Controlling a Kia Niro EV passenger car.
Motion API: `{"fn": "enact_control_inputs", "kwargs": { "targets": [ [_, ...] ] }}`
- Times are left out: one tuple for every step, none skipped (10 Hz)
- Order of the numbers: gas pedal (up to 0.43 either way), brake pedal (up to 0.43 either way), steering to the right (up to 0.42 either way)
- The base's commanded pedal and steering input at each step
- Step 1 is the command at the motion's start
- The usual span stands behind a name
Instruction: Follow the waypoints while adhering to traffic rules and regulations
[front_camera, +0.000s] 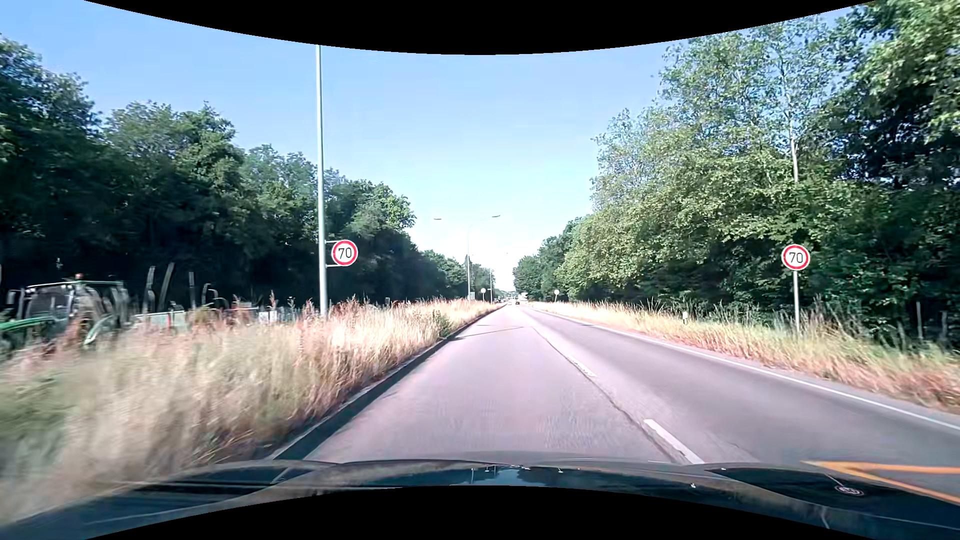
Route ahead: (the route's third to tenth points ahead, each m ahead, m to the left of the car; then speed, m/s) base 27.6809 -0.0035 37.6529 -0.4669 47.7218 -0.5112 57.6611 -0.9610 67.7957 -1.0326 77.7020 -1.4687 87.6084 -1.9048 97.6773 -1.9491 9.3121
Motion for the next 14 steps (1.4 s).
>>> {"fn": "enact_control_inputs", "kwargs": {
  "targets": [
    [0.197, 0.000, 0.015],
    [0.209, 0.000, 0.017],
    [0.209, 0.000, 0.019],
    [0.209, 0.000, 0.019],
    [0.209, 0.000, 0.019],
    [0.209, 0.000, 0.019],
    [0.209, 0.000, 0.020],
    [0.209, 0.000, 0.020],
    [0.209, 0.000, 0.020],
    [0.209, 0.000, 0.020],
    [0.209, 0.000, 0.021],
    [0.209, 0.000, 0.023],
    [0.209, 0.000, 0.024],
    [0.209, 0.000, 0.024]
  ]
}}
